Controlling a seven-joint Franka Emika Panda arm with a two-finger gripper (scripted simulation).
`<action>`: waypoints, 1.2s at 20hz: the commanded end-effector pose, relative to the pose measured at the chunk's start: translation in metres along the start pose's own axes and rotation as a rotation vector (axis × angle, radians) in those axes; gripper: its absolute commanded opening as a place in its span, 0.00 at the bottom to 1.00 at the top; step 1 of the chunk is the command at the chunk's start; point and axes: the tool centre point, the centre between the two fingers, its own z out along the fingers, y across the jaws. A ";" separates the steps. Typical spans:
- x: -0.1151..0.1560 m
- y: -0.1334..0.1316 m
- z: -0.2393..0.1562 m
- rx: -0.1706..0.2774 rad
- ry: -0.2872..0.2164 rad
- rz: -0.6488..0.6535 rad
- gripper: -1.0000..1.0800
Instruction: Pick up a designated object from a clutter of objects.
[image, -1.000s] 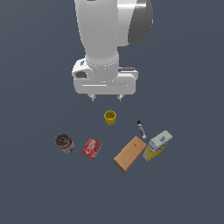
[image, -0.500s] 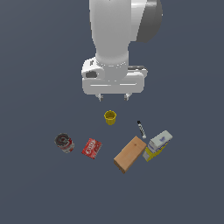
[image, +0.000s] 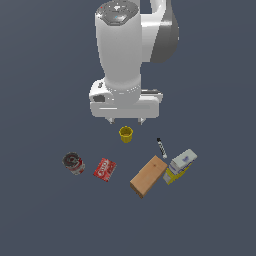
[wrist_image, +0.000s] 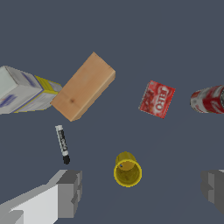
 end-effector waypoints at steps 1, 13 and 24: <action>0.009 0.006 0.013 0.001 0.002 0.027 0.96; 0.061 0.058 0.116 -0.007 0.025 0.218 0.96; 0.078 0.096 0.188 -0.027 0.041 0.337 0.96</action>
